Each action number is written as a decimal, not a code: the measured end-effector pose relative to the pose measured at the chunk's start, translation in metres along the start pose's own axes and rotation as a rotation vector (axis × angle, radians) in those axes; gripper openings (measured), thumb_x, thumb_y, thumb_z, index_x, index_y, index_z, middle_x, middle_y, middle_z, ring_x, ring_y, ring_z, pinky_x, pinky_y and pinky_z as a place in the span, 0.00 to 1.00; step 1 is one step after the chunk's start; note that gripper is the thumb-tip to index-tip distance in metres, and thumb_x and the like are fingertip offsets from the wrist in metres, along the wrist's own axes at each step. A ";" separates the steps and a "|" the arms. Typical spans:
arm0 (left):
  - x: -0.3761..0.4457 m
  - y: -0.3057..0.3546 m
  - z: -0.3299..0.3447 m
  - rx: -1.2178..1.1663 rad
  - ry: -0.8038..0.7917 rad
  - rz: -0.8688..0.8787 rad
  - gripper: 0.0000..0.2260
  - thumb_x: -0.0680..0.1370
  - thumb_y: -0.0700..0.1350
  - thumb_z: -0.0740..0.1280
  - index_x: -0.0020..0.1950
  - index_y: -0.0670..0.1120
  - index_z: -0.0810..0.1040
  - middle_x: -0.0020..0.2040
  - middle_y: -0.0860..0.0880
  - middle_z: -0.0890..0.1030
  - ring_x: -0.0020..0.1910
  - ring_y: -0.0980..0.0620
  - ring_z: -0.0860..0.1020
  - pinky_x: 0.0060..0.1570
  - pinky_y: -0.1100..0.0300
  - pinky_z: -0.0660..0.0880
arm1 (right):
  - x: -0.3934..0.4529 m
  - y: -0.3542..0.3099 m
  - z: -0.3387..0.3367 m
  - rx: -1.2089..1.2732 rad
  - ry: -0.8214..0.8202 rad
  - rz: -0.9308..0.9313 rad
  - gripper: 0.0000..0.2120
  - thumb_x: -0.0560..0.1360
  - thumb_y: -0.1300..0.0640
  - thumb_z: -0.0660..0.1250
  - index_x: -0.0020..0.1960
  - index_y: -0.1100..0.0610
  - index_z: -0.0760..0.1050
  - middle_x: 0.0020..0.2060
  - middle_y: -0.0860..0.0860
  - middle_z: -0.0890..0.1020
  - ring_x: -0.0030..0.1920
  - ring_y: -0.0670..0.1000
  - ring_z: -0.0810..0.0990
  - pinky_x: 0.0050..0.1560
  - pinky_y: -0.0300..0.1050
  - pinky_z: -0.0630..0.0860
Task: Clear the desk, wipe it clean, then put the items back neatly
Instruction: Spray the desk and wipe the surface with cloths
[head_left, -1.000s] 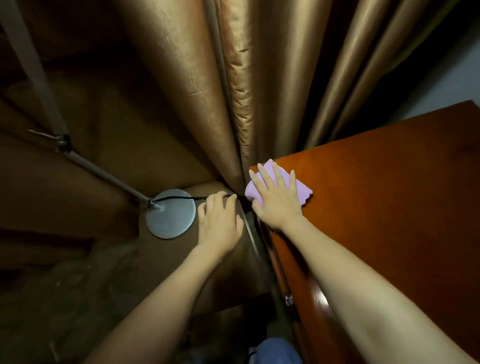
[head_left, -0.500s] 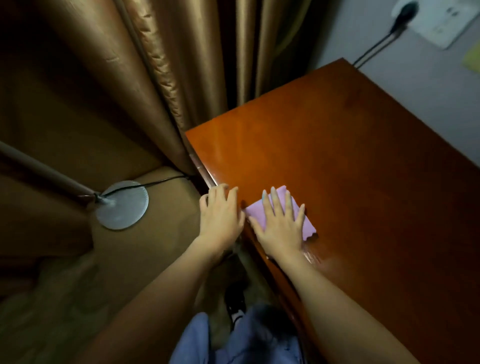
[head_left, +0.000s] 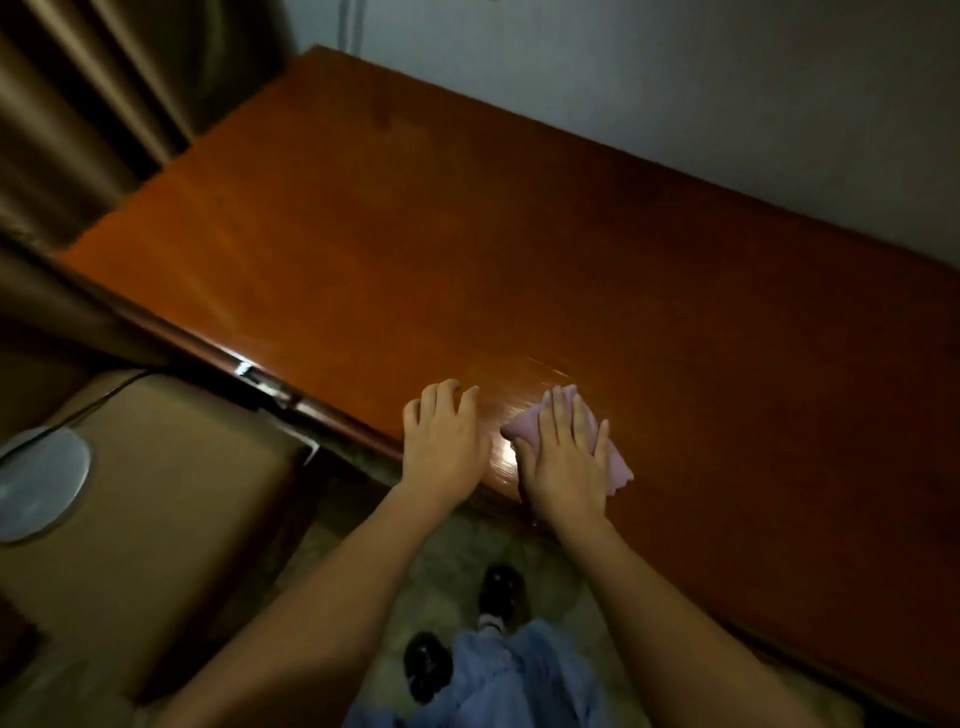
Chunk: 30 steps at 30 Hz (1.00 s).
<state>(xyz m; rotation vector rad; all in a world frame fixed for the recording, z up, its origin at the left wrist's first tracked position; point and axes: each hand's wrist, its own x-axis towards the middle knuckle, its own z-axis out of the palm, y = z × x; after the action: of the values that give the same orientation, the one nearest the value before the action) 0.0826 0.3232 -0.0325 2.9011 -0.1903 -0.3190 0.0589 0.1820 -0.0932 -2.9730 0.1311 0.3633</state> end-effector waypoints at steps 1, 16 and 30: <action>-0.004 0.019 0.005 0.010 -0.005 0.033 0.23 0.80 0.50 0.56 0.75 0.48 0.60 0.74 0.47 0.61 0.73 0.49 0.57 0.69 0.53 0.56 | -0.010 0.018 0.001 0.016 0.003 0.029 0.33 0.79 0.38 0.40 0.77 0.54 0.38 0.77 0.51 0.40 0.71 0.48 0.30 0.69 0.54 0.30; -0.079 0.291 0.090 0.072 -0.079 0.256 0.20 0.80 0.50 0.56 0.72 0.49 0.62 0.72 0.47 0.62 0.71 0.49 0.58 0.68 0.52 0.56 | -0.146 0.282 0.012 0.132 0.149 0.285 0.29 0.78 0.45 0.51 0.75 0.58 0.58 0.75 0.54 0.60 0.75 0.53 0.56 0.71 0.61 0.56; -0.124 0.377 0.121 0.111 -0.113 0.368 0.21 0.81 0.51 0.56 0.74 0.49 0.60 0.72 0.46 0.61 0.72 0.49 0.57 0.69 0.52 0.54 | -0.202 0.364 0.004 0.221 0.069 0.380 0.26 0.81 0.44 0.51 0.77 0.46 0.51 0.77 0.47 0.52 0.73 0.60 0.56 0.68 0.60 0.61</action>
<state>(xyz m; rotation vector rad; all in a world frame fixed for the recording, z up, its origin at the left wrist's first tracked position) -0.1044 -0.0472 -0.0373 2.8756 -0.7697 -0.4163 -0.1746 -0.1622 -0.0954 -2.7311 0.7010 0.2666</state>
